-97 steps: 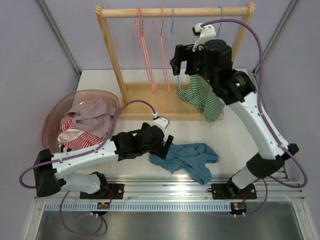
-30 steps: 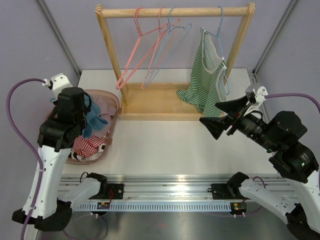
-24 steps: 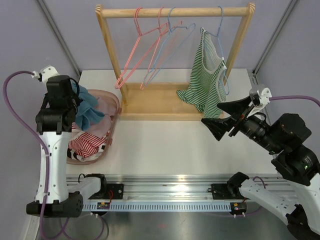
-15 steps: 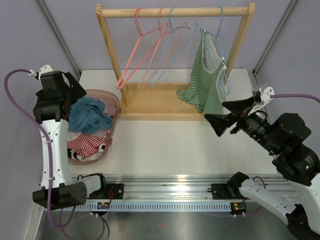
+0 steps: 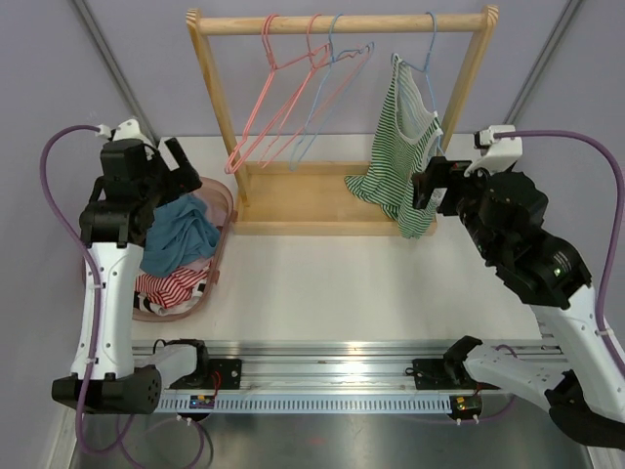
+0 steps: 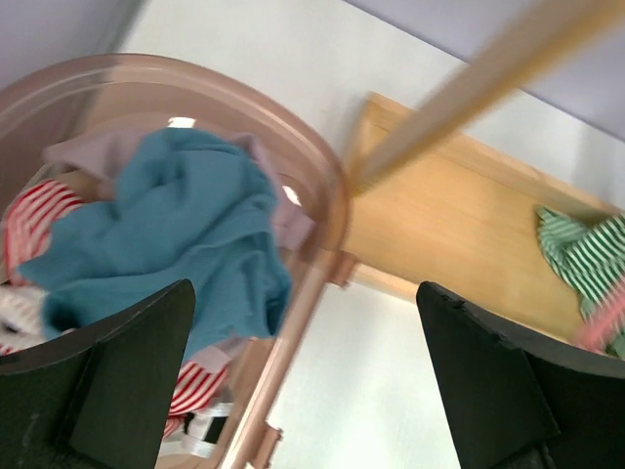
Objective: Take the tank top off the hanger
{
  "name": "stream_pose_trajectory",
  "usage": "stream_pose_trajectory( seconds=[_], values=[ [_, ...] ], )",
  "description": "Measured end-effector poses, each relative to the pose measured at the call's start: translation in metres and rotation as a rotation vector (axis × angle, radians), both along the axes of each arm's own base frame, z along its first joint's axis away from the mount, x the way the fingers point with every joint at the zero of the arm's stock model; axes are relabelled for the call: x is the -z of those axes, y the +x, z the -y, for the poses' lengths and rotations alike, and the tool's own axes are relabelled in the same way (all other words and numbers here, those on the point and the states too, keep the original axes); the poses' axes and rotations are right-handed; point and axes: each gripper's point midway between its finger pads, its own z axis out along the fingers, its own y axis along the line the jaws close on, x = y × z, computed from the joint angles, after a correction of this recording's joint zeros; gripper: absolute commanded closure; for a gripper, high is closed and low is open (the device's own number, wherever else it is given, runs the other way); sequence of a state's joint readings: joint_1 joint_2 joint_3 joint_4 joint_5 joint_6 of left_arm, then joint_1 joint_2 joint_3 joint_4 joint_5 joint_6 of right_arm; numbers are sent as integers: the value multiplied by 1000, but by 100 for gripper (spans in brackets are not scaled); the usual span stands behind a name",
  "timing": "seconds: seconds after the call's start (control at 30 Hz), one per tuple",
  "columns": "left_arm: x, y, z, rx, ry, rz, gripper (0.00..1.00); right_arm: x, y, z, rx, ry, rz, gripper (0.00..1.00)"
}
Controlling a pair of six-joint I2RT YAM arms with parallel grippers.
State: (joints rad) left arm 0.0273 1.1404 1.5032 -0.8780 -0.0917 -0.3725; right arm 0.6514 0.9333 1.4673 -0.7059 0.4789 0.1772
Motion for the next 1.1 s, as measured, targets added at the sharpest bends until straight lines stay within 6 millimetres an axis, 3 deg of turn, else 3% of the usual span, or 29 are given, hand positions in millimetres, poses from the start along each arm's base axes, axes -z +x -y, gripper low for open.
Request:
stream_pose_trajectory(
  seconds=[0.13, 0.3, 0.4, 0.53, 0.77, 0.93, 1.1],
  values=[
    [1, -12, 41, 142, 2, 18, 1, -16, 21, -8, 27, -25, 8, 1],
    [11, -36, 75, 267, 5, 22, 1, -18, 52, -11, 71, -63, -14, 1],
    [26, -49, 97, 347, 19, 0, 1, -18, 76, -7, 105, -77, -30, 2],
    [61, -64, 119, 434, 47, -69, 1, -22, 101, -3, 123, -98, -38, 7],
    [107, -87, 141, 547, 81, -154, 1, -38, 139, 3, 105, -119, -40, 16],
    [109, -91, 150, 585, 94, -146, 1, -42, 160, -9, 53, -135, -60, 26],
    [111, -91, 151, 593, 102, -144, 1, -31, 176, -19, 19, -156, -105, 37]
  ],
)
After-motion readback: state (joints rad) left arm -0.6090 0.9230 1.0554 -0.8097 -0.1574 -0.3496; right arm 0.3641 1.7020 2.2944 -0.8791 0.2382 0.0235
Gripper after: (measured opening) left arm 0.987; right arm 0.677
